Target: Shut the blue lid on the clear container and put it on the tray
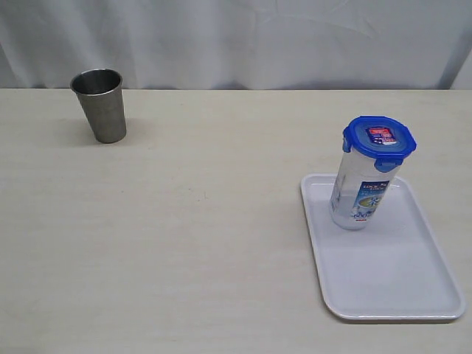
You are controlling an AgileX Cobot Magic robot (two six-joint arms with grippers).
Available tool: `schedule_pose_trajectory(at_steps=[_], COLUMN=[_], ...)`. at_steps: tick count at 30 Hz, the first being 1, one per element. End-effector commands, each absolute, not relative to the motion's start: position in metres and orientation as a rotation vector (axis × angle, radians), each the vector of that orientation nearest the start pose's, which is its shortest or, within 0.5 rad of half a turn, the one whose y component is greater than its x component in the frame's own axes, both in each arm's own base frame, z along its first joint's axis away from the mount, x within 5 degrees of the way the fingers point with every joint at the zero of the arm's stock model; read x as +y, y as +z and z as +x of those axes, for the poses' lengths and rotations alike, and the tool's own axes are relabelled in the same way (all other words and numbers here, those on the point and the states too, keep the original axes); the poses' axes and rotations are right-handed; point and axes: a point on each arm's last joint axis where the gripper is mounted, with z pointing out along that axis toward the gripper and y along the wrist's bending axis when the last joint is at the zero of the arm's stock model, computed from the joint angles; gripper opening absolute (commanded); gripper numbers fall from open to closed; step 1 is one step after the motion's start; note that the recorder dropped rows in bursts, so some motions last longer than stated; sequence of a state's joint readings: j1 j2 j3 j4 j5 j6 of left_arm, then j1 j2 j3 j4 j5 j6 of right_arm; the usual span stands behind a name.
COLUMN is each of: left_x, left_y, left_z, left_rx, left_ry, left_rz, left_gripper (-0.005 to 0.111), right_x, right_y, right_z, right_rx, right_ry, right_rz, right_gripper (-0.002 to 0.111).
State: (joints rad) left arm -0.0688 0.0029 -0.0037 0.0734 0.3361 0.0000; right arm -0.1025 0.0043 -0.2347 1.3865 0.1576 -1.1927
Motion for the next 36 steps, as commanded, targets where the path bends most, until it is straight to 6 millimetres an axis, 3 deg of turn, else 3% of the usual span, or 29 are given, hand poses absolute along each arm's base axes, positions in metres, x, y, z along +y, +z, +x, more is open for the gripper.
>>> schedule_pose_trajectory(at_steps=[1, 8, 21, 27, 36], left_x=[-0.002, -0.002, -0.002, -0.002, -0.002], left_y=[0.184, 0.184, 0.184, 0.184, 0.184], left_z=[0.054, 0.054, 0.054, 0.054, 0.054], left_rx=[1.803, 1.805, 1.805, 1.805, 1.803], left_ry=[0.019, 0.019, 0.019, 0.019, 0.019], left_rz=[0.102, 0.102, 0.102, 0.102, 0.102], left_gripper=[0.000, 0.000, 0.000, 0.000, 0.000], right_x=[0.006, -0.002, -0.008, -0.005, -0.006], right_y=[0.281, 0.273, 0.225, 0.223, 0.209], right_z=[0.038, 0.041, 0.054, 0.055, 0.056], right_rx=[1.339, 1.336, 1.338, 1.375, 1.525], right_ry=[0.127, 0.082, 0.060, -0.042, -0.082], right_rz=[0.095, 0.176, 0.228, 0.098, 0.083], right_gripper=[0.004, 0.004, 0.004, 0.004, 0.004])
